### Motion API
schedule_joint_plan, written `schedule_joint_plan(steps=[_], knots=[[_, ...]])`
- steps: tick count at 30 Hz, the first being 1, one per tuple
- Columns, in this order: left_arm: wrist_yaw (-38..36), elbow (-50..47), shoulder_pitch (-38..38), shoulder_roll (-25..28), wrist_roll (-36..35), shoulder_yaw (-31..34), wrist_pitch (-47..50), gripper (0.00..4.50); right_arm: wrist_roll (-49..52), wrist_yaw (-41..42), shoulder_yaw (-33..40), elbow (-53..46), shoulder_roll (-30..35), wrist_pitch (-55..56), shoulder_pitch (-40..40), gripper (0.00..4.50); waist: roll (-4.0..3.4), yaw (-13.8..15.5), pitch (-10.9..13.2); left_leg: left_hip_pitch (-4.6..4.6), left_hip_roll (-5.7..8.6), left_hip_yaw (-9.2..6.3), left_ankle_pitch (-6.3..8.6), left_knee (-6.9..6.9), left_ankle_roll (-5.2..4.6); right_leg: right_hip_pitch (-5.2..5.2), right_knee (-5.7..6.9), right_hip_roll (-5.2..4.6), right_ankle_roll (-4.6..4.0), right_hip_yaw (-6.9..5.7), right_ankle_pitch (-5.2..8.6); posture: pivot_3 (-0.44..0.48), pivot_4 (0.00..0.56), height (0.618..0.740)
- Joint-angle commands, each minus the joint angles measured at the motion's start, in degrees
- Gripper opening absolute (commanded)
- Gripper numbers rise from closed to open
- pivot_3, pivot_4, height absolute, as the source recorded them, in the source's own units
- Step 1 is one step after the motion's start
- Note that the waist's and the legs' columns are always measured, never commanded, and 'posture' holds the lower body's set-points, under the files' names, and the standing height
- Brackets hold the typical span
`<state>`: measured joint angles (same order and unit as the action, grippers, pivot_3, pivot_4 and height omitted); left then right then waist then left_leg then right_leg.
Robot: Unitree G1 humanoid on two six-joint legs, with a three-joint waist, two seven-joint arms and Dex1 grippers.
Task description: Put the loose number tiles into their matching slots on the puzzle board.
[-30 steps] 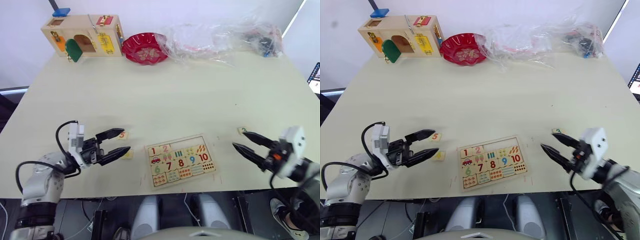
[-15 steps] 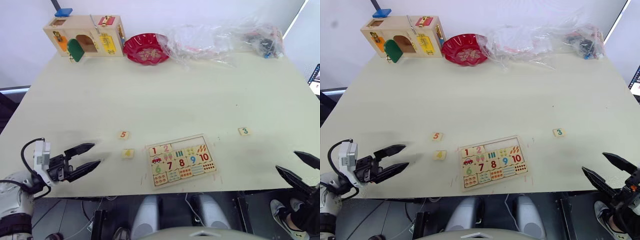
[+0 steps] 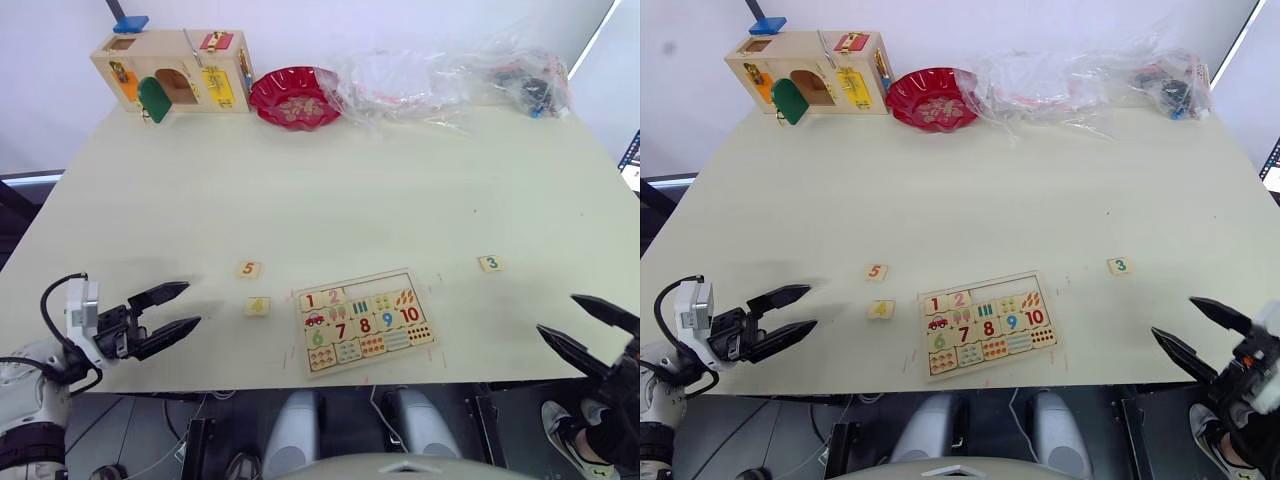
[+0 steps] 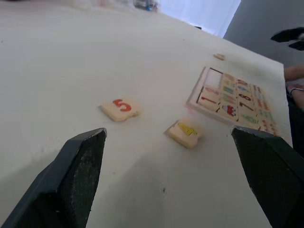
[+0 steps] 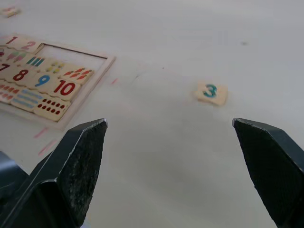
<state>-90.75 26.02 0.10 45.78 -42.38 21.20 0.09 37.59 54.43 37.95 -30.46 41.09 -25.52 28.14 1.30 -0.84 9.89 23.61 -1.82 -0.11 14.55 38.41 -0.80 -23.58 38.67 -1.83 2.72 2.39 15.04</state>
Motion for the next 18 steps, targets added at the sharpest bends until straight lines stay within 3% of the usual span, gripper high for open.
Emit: schedule_joint_plan(steps=[1, 8, 12, 18], knots=[[-1.8, -5.6, 0.4, 0.6, -5.6, -2.1, -0.8, 4.5, -2.6, 2.2, -4.0, 3.7, 7.4, -0.7, -6.4, 4.41, 0.04, -0.2, 0.0, 0.0, 0.0, 0.01, 0.0, 0.0, 0.0, 0.0, 0.01, -0.01, 0.0, 0.0, 0.0, 0.0, 0.15, 0.74], [-1.8, -8.7, 1.0, 4.1, -11.8, -9.2, -1.0, 4.5, -8.7, 11.0, -18.7, 20.7, 18.6, 1.3, -25.5, 4.41, -0.01, 0.0, 0.0, 0.01, 0.03, 0.01, 0.0, 0.02, -0.01, 0.0, 0.01, 0.02, 0.0, 0.01, -0.01, 0.0, 0.15, 0.74], [-1.8, -8.6, 1.2, 4.3, -15.1, -10.4, -3.3, 4.5, -15.0, 16.5, -28.4, 31.9, 19.5, 7.0, -37.0, 4.41, -0.03, 0.0, 0.0, 0.01, 0.02, 0.04, 0.0, 0.03, -0.01, -0.01, 0.01, 0.04, 0.0, -0.01, -0.01, 0.0, 0.15, 0.74], [-1.8, -8.5, 2.1, 5.2, -16.8, -13.1, -5.9, 4.5, -21.6, 20.9, -36.4, 46.2, 17.1, 14.2, -48.6, 4.41, -0.09, 0.0, 0.1, 0.04, 0.04, 0.05, 0.0, 0.03, -0.01, -0.05, 0.05, 0.01, -0.01, 0.0, -0.02, 0.0, 0.15, 0.74]])
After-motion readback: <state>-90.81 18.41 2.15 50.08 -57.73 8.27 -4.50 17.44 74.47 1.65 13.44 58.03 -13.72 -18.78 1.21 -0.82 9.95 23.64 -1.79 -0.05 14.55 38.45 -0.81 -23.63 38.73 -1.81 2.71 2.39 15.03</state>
